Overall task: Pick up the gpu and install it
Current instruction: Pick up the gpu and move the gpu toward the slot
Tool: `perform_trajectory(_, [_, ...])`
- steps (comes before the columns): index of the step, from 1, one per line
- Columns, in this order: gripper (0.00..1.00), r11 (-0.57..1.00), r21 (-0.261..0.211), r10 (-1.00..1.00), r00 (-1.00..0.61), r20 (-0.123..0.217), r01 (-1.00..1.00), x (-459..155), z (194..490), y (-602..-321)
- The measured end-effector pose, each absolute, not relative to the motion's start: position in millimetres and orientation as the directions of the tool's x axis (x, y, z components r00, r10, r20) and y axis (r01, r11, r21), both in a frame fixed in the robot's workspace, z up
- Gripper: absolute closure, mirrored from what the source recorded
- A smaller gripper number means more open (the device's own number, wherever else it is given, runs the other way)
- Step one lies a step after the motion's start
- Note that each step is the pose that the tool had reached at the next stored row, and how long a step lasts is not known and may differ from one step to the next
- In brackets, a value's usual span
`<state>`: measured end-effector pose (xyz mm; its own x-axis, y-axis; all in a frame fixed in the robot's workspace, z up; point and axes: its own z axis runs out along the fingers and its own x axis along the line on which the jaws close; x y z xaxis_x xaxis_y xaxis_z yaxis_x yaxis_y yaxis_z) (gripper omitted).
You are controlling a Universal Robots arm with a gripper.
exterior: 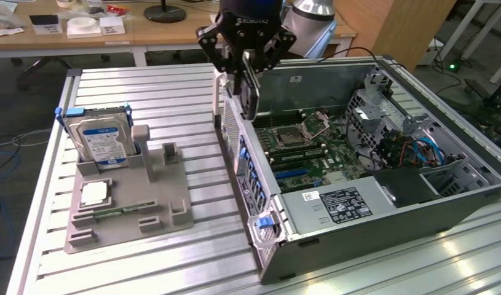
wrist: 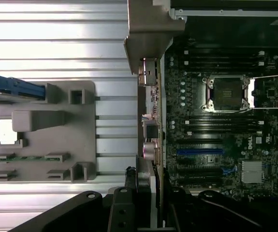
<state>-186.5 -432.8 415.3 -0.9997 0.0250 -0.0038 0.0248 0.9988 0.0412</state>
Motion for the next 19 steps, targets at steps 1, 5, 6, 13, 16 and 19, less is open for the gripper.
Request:
perform_trajectory(1, [0.72,0.999,0.041,0.025,-1.0,-0.004,0.025,-182.8,415.4,-432.8])
perform_trajectory(5, [0.72,0.999,0.041,0.025,-1.0,-0.004,0.025,-167.6,415.3,-432.8])
perform_trajectory(6, [0.72,0.999,0.041,0.025,-1.0,-0.004,0.025,-164.0,415.3,-432.8])
perform_trajectory(13, [0.72,0.999,0.041,0.025,-1.0,-0.004,0.025,-138.0,415.2,-432.8])
perform_trajectory(16, [0.72,0.999,0.041,0.025,-1.0,-0.004,0.025,-127.5,415.2,-432.9])
perform_trajectory(19, [0.72,0.999,0.041,0.025,-1.0,-0.004,0.025,-117.0,415.1,-432.8])
